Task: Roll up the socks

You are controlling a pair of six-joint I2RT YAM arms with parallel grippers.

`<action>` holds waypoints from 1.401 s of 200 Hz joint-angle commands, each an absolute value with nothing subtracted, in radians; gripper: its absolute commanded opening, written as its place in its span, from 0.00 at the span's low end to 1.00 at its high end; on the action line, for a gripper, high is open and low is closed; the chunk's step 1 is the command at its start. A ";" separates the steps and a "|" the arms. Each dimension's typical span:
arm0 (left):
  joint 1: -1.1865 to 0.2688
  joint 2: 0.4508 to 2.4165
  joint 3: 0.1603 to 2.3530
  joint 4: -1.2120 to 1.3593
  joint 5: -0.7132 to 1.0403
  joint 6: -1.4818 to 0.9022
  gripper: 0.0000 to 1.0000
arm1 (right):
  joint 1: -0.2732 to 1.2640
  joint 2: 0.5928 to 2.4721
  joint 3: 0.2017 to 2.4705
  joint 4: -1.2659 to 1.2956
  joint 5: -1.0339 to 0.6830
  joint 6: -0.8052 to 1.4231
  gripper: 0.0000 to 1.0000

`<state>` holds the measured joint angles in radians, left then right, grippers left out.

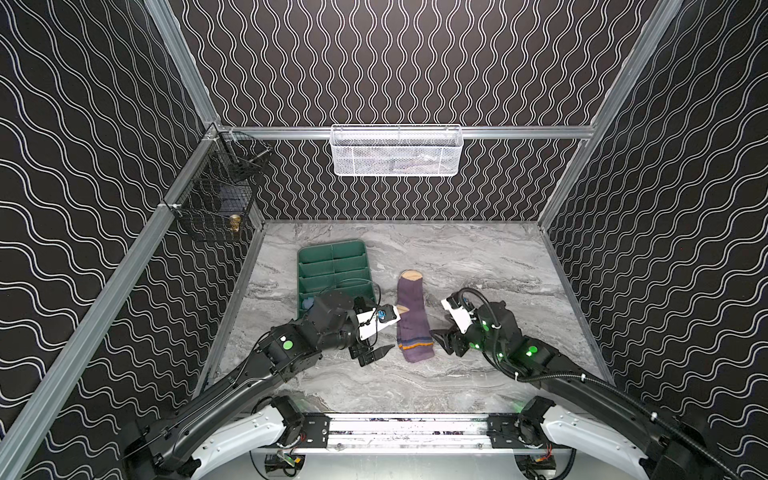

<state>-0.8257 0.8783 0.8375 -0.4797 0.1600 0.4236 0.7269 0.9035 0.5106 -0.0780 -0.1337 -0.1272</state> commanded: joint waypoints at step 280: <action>-0.864 0.808 0.708 -0.394 0.086 0.365 0.99 | 1.129 1.337 0.374 0.207 0.454 -0.873 0.64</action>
